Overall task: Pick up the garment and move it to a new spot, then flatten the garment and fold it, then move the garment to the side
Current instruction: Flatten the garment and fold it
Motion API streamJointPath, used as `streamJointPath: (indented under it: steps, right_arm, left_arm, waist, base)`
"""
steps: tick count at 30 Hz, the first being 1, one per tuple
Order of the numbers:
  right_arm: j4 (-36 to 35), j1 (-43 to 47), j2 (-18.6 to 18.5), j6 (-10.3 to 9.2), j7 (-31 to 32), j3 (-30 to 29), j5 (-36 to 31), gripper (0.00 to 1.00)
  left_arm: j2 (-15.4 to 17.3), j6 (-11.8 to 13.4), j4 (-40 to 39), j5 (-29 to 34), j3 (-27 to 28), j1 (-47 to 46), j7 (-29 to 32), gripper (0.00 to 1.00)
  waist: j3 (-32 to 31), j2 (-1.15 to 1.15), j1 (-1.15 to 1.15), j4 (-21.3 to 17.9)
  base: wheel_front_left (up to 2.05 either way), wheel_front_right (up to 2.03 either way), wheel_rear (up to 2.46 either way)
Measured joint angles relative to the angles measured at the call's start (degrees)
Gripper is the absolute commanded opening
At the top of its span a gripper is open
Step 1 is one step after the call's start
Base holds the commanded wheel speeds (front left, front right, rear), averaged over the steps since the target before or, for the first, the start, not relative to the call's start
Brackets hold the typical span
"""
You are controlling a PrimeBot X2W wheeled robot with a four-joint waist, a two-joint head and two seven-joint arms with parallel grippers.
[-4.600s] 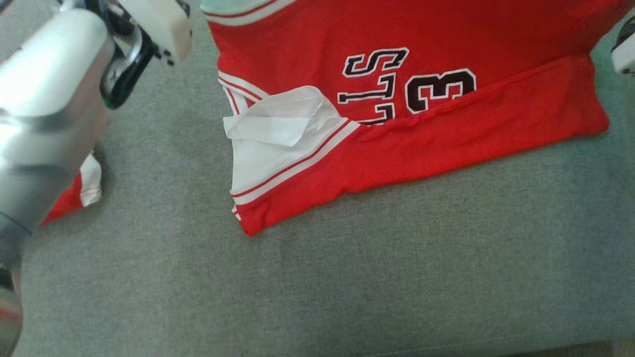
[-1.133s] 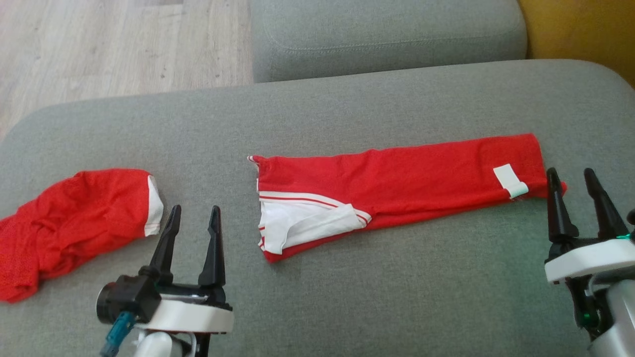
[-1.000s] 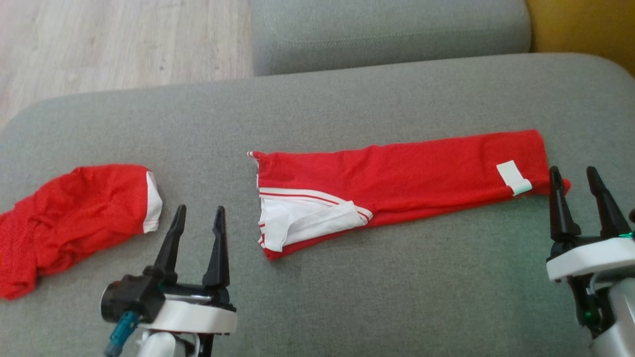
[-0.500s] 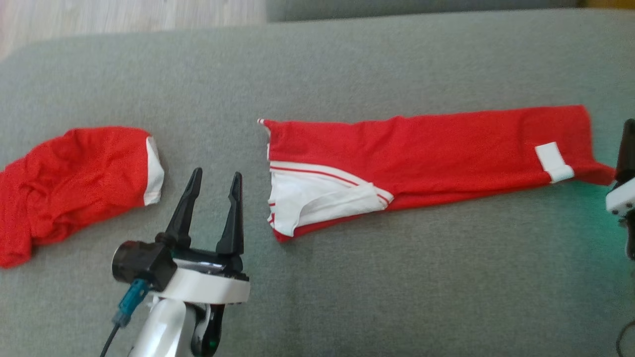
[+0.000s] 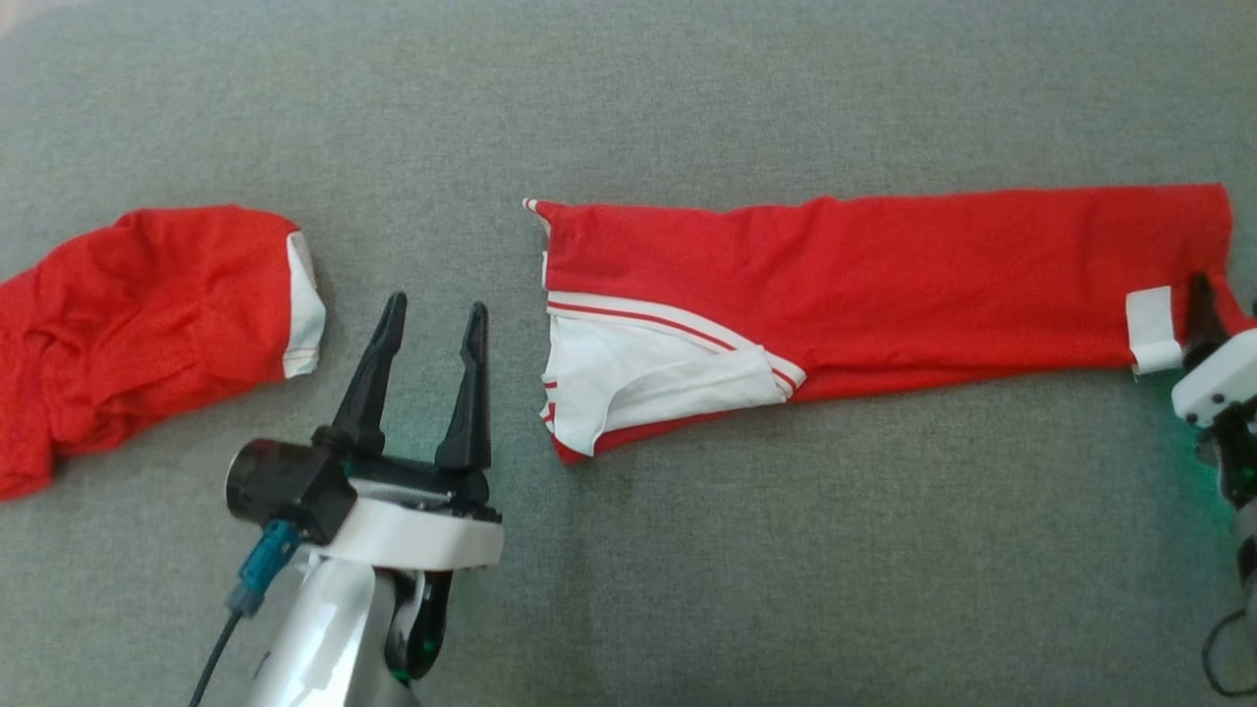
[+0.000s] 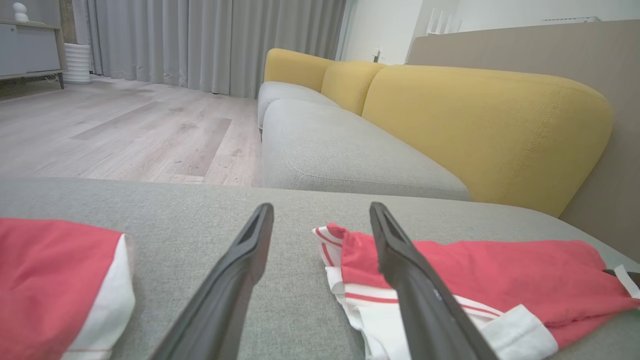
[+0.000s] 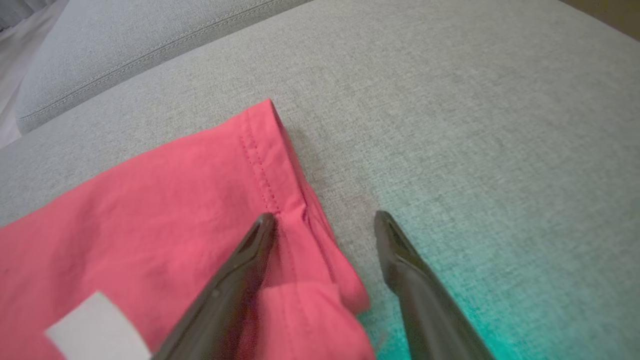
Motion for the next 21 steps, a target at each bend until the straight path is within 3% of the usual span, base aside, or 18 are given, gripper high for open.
streamJointPath:
  steps: [17, 18, 19, 20, 21]
  right_arm:
    - [-3.9, -1.1, -0.7, 0.0, 2.5, 5.1, 8.8, 1.0]
    - [-4.0, -1.0, -0.8, 0.0, 2.8, 5.3, 9.2, 0.86]
    - [-4.0, -1.0, -0.8, 0.0, 3.0, 5.5, 9.6, 0.31]
    - [-4.0, -1.0, -0.9, 0.0, 3.3, 5.6, 10.0, 0.0]
    - [-4.1, -0.9, -1.0, 0.0, 3.5, 5.9, 10.3, 0.0]
  left_arm:
    - [0.0, 0.5, -0.3, -0.6, -0.1, -2.6, 0.0, 1.0]
    - [0.0, 0.5, -0.3, -0.6, 0.0, -2.6, 0.0, 1.0]
    - [0.0, 0.5, -0.3, -0.6, 0.0, -2.6, 0.0, 1.0]
    - [0.0, 0.5, -0.3, -0.6, 0.1, -2.6, 0.0, 1.0]
    - [0.0, 0.4, -0.3, -0.6, 0.1, -2.6, 0.0, 1.0]
  waist:
    - [2.3, 0.0, 0.0, -0.9]
    - [2.2, 0.0, 0.0, -0.9]
    - [2.2, 0.0, 0.0, -0.9]
    - [2.1, 0.0, 0.0, -0.9]
    - [2.0, 0.0, 0.0, -0.9]
  base:
    - [0.0, 0.0, 0.0]
    - [0.0, 0.0, 0.0]
    - [0.0, 0.0, 0.0]
    - [0.0, 0.0, 0.0]
    - [0.0, 0.0, 0.0]
